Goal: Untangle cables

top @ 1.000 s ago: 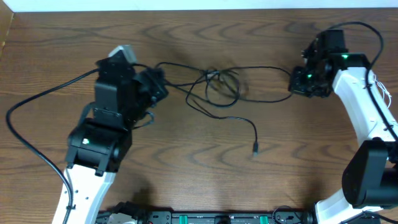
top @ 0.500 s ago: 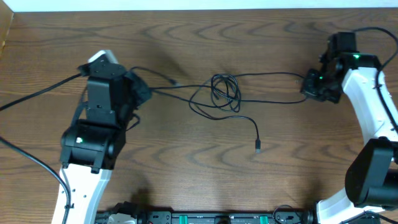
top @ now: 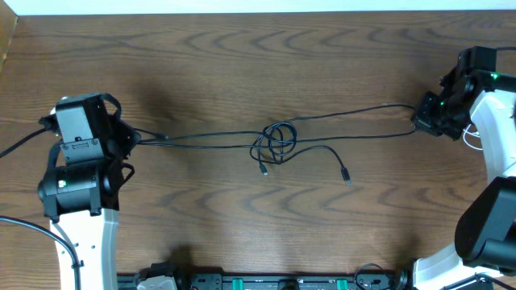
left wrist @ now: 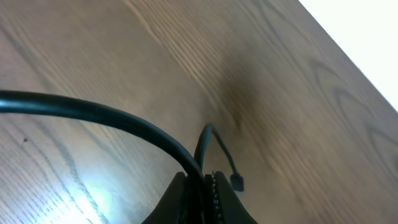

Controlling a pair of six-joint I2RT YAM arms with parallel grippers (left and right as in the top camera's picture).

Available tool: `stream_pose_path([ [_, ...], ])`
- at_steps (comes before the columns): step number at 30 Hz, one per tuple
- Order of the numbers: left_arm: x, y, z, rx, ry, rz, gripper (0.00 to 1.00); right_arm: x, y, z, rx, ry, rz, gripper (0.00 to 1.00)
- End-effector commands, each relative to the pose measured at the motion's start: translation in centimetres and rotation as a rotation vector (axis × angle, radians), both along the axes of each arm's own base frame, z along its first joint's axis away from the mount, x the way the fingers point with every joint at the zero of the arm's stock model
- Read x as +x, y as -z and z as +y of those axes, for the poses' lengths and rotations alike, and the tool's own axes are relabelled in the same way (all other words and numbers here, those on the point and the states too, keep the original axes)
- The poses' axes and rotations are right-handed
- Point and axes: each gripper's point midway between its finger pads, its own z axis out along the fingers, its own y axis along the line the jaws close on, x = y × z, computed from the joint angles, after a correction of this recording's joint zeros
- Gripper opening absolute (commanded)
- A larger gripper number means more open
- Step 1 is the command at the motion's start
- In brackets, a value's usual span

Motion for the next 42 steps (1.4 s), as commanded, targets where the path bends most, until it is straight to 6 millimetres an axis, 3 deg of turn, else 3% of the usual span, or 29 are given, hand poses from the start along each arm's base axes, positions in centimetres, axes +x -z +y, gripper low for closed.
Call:
stream_pose_path([
  [1,1.0,-0.8,-1.3,-0.007,0.135,-0.014,0.08,0.3,0.3,0.7,0.004,-0.099,-0.02,0.01],
  [3,1.7,-0.8,-3.5,-0.05,0.263,-0.026,0.08,0.8,0.1,2.4,0.046,-0.185,-0.054,0.04],
  [5,2.2,-0.9,-6.1,-0.1,0.393,-0.045,0.08,1.1,-0.2,4.0,0.08,-0.266,-0.084,0.22],
  [6,2.4,-1.1,-7.4,-0.124,0.459,-0.056,0.08,1.2,-0.4,4.7,0.092,-0.295,-0.094,0.39],
  [8,2.4,-1.3,-10.0,-0.173,0.577,-0.071,0.07,1.3,-0.6,5.4,0.1,-0.325,-0.103,0.61],
  [10,2.2,-1.4,-11.9,-0.199,0.65,-0.076,0.08,1.5,-0.9,6.3,0.115,-0.345,-0.114,0.71],
  [14,2.1,-1.6,-14.1,-0.203,0.723,-0.082,0.07,1.8,-2.5,9.5,0.21,-0.47,-0.185,0.73],
  [19,3.2,-3.3,-15.6,-0.225,0.739,-0.168,0.08,1.5,-5.2,15.6,0.416,-0.647,-0.303,0.72],
  [24,4.9,-7.3,-17.2,-0.317,0.76,-0.353,0.08,0.7,-6.1,20.8,0.494,-0.734,-0.317,0.72],
  [28,5.1,-10.0,-19.0,-0.416,0.817,-0.458,0.08,0.5,-6.3,24.4,0.499,-0.794,-0.34,0.73],
  [34,4.8,-10.8,-19.8,-0.493,0.832,-0.474,0.08,1.5,-5.4,27.6,0.458,-0.762,-0.342,0.73],
  [42,4.7,-10.8,-19.9,-0.51,0.831,-0.47,0.08,1.2,-2.8,29.0,0.432,-0.803,-0.298,0.69],
])
